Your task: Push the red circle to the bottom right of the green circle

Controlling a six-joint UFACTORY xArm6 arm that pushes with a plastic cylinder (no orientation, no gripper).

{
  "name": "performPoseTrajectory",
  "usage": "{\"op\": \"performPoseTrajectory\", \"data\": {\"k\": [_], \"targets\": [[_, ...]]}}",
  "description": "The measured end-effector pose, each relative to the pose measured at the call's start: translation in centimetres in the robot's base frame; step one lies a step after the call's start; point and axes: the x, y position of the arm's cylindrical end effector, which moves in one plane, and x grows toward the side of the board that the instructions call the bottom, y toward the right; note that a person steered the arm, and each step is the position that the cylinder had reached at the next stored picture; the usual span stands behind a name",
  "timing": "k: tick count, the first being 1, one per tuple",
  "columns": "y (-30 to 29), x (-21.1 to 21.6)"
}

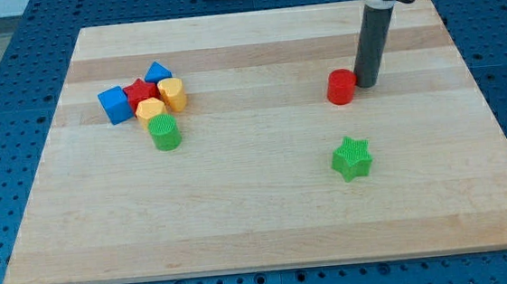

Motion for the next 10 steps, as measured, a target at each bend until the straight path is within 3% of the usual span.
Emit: {"op": "performPoseTrajectory", "data": {"k": [5,6,7,10], "targets": [[-9.5,1.3],[-8.9,1.5],[-4.0,2.3],[-4.8,3.6]]}}
